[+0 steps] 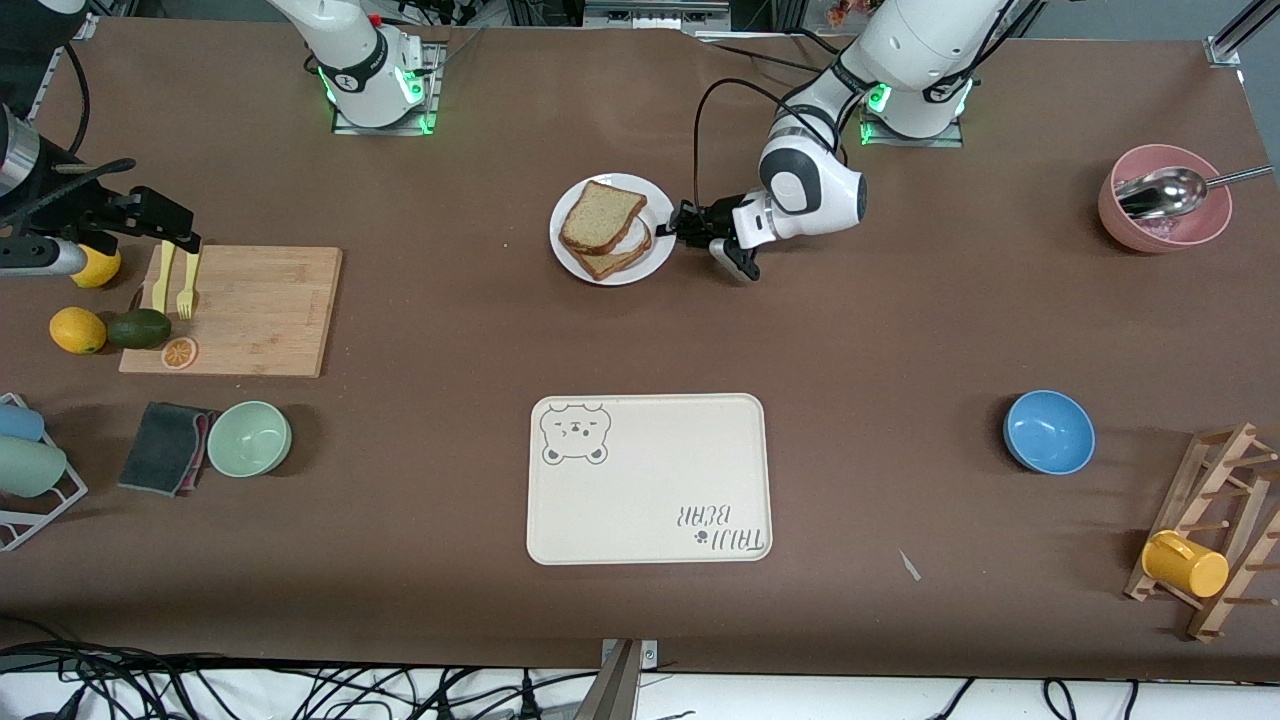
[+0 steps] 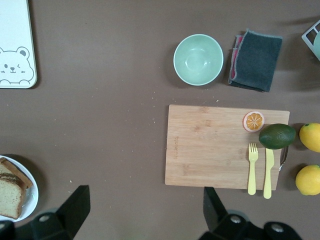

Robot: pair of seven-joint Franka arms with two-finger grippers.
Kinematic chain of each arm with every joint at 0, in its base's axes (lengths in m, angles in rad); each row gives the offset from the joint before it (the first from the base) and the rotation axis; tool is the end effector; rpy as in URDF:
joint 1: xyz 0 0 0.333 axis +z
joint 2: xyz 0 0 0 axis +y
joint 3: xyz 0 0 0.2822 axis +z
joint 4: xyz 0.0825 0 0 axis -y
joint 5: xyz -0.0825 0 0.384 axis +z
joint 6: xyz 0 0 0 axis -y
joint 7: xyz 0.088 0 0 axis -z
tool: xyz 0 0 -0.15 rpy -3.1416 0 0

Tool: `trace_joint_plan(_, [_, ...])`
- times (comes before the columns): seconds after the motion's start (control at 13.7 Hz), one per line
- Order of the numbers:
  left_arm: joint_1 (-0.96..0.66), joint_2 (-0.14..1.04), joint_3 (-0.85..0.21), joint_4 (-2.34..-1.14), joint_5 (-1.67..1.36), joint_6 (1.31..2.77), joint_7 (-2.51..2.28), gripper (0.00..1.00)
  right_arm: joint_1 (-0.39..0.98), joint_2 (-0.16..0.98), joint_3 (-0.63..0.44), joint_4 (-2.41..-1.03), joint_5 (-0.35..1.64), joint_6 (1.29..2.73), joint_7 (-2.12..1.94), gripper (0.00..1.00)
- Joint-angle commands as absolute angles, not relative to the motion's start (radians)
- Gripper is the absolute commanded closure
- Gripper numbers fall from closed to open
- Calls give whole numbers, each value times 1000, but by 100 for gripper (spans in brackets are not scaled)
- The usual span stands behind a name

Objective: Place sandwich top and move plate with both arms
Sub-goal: 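Grasp the plate rim with the left gripper and lift the plate, then carry the plate with the left gripper onto the bear tray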

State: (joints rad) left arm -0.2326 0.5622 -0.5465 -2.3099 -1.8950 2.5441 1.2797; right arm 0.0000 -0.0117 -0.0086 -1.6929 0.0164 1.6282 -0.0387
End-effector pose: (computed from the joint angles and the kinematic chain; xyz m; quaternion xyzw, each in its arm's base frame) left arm 0.3002 -0.3759 0.0593 0.8773 -0.0517 -0.0440 0.4751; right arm 0.5499 -0.0024 0.5014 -0.9995 -0.0144 0.0263 0.0088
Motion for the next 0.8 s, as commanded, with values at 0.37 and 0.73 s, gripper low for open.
trace_joint_plan(0.37, [-198, 548, -554, -2301, -1948, 2548, 1332, 100, -8, -3, -6, -1667, 34, 1612, -31, 0])
trace_joint_plan(0.73, [-179, 534, -555, -2254, -1947, 2548, 1241, 100, -6, -3, -6, -1667, 34, 1612, -31, 0])
